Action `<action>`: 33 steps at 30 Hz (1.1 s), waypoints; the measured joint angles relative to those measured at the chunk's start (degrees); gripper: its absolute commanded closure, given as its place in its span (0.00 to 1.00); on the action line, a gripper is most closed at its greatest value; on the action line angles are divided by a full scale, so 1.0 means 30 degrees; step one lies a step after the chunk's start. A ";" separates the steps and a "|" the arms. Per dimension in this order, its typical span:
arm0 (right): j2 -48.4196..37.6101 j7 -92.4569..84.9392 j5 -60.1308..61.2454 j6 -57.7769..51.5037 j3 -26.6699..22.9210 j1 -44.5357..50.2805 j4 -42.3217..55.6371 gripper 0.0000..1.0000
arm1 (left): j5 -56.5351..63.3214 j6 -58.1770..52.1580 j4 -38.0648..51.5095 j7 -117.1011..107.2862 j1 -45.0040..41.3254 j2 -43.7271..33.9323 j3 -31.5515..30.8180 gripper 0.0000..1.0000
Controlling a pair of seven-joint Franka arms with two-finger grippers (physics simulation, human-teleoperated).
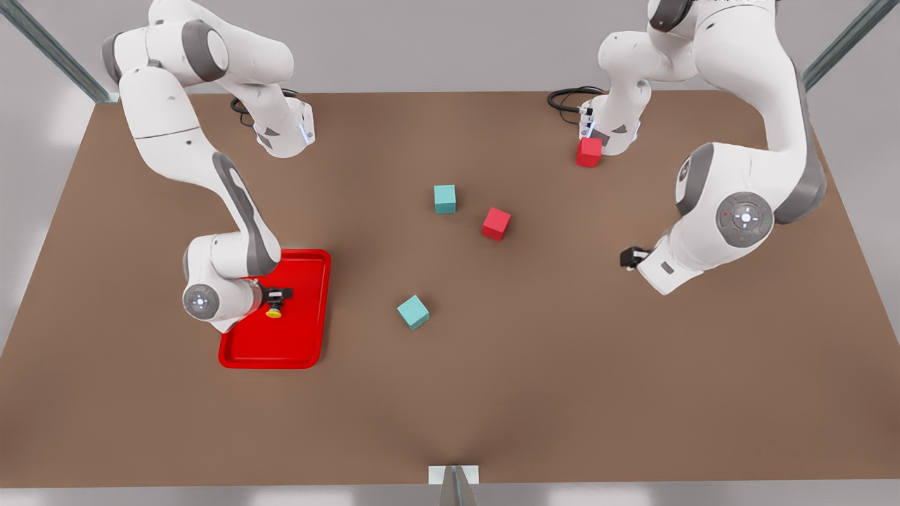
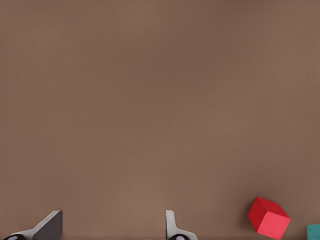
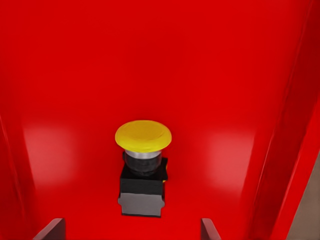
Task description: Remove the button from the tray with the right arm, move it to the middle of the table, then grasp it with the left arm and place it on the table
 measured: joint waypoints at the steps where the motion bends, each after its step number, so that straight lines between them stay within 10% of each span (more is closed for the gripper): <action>1: 0.0029 0.0076 -0.0062 0.0299 0.0000 -0.0040 -0.0308 0.00 | 0.0000 0.0069 -0.0007 0.0001 -0.0001 0.0098 0.0000 0.00; 19: 0.0421 0.1015 -0.1470 0.3958 0.0206 -0.0028 -0.1886 0.00 | 0.0056 0.0971 -0.0010 0.0038 -0.0046 0.0880 0.0029 0.00; 22: 0.0168 0.1108 -0.1508 0.4282 0.0206 -0.0088 -0.2005 0.24 | 0.0066 0.1114 0.0007 0.0044 -0.0025 0.1023 0.0029 0.00; 33: 0.0227 0.1388 -0.1565 0.4630 0.0206 -0.0091 -0.2027 0.36 | 0.0228 0.1309 0.0015 0.0061 -0.0020 0.1199 0.0026 0.00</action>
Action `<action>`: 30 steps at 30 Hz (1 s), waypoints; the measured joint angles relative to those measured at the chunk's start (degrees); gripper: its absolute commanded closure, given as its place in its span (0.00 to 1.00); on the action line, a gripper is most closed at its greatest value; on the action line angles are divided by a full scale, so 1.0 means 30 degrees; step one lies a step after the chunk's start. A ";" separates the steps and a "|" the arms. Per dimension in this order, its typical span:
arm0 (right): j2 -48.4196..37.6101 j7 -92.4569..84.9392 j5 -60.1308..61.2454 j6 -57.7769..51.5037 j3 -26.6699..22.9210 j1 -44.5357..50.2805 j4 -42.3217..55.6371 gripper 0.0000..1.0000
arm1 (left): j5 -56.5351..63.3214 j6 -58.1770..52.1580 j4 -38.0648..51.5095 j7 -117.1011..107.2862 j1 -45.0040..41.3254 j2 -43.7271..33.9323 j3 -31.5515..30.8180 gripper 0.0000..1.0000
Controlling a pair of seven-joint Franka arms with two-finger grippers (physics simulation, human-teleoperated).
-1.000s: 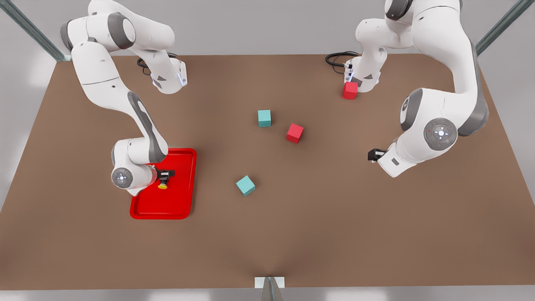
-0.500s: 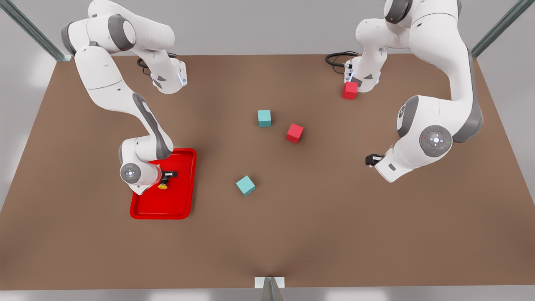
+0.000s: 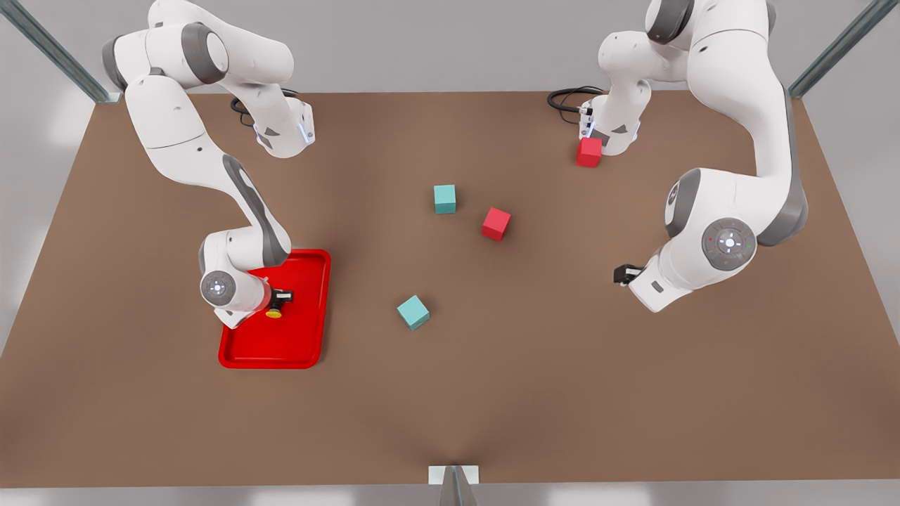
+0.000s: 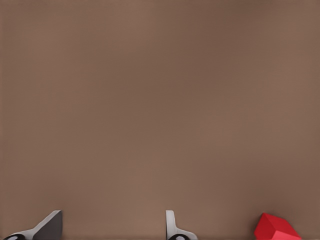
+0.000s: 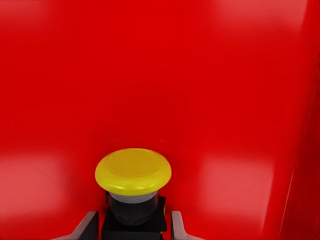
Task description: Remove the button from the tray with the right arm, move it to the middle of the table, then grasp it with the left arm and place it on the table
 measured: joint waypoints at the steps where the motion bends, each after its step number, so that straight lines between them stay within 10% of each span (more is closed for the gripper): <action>1: -0.0013 0.0018 -0.0003 -0.0009 0.0000 -0.0008 0.0000 0.37 | 0.0023 0.0010 0.0000 0.0001 0.0000 0.0038 -0.0008 0.00; 30: -0.1958 0.1410 0.2282 -0.3325 0.1267 0.3006 0.2445 0.49 | 0.0109 0.0478 -0.0147 0.0081 0.0261 -0.0025 0.0003 0.00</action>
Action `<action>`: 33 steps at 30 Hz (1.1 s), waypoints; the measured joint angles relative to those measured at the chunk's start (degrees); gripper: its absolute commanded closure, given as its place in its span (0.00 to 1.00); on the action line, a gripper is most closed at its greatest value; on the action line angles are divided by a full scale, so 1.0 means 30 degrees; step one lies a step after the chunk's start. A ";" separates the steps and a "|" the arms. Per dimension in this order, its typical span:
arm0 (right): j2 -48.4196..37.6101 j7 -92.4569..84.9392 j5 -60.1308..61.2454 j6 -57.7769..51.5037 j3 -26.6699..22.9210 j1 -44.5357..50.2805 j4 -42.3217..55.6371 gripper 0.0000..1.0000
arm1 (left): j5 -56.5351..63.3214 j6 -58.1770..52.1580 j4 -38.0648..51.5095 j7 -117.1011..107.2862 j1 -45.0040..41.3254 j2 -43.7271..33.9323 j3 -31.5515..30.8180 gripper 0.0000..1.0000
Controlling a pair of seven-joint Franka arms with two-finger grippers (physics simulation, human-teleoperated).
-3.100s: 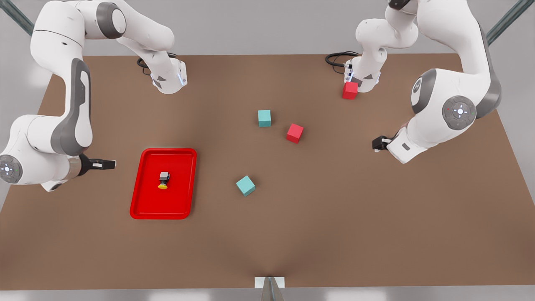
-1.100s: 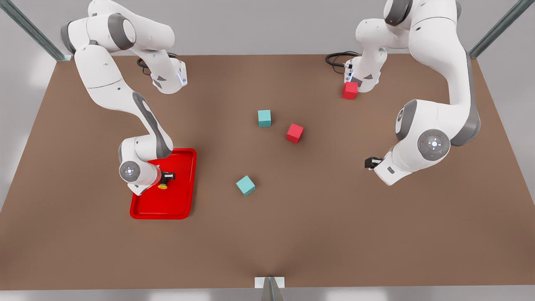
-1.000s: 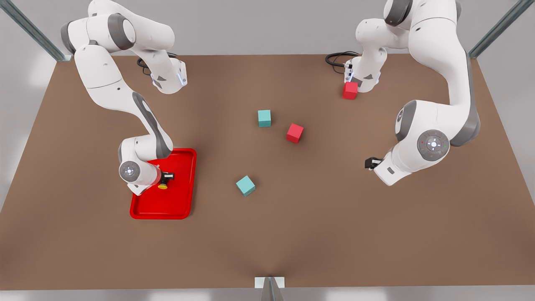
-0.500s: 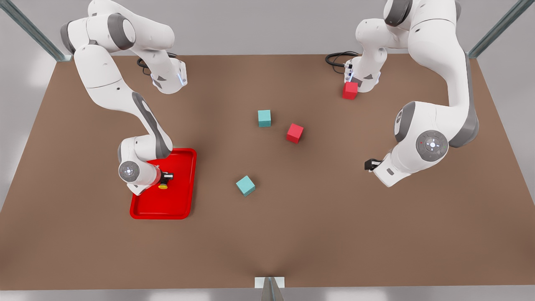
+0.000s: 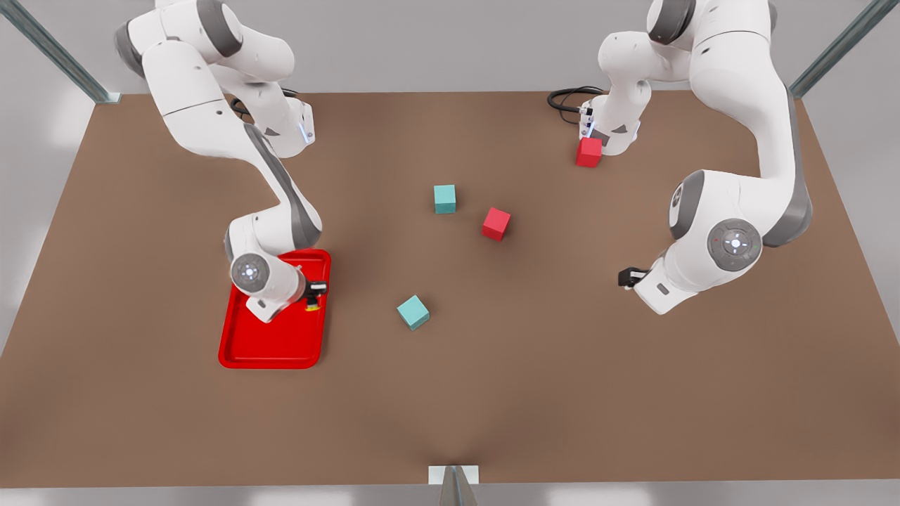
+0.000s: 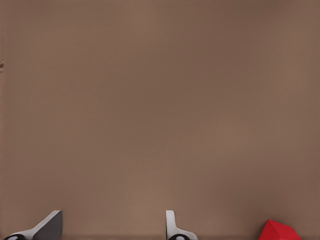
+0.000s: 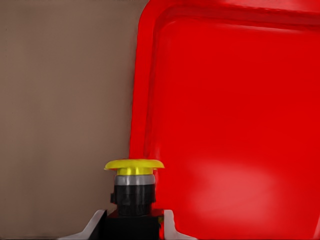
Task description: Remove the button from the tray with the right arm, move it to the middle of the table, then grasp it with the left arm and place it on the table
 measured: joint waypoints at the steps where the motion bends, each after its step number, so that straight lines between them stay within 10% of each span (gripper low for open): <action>1: 0.0068 0.0291 0.0442 -0.0354 -0.0063 0.0673 0.0588 0.49 | 0.0003 -0.0001 0.0000 0.0005 0.0002 0.0007 0.0000 0.00; 8: 0.1509 0.2675 0.3250 -0.2439 -0.1827 0.5146 0.4989 0.51 | 0.0120 0.0029 0.0024 0.0031 0.0004 0.0015 0.0029 0.00; 17: 0.6656 0.6051 0.8294 -0.4701 -0.8356 1.3483 1.2943 0.49 | 0.0257 0.0065 0.0000 0.0053 0.0227 0.0039 0.0030 0.00; 26: 1.1695 0.9443 1.1101 -0.2722 -0.9516 1.5081 1.7570 0.46 | 0.0289 0.0053 0.0000 0.0077 0.0465 -0.0036 0.0082 0.00; 27: 1.1834 0.9762 1.1172 -0.2325 -0.9673 1.5080 1.7610 0.00 | 0.0329 0.0047 0.0000 0.0079 0.0477 -0.0044 0.0094 0.00; 33: 1.1416 1.1324 1.1321 -0.1677 -0.9957 1.5107 1.7473 0.00 | 0.0738 -0.0006 0.0020 0.0090 0.0503 -0.0097 0.0099 0.00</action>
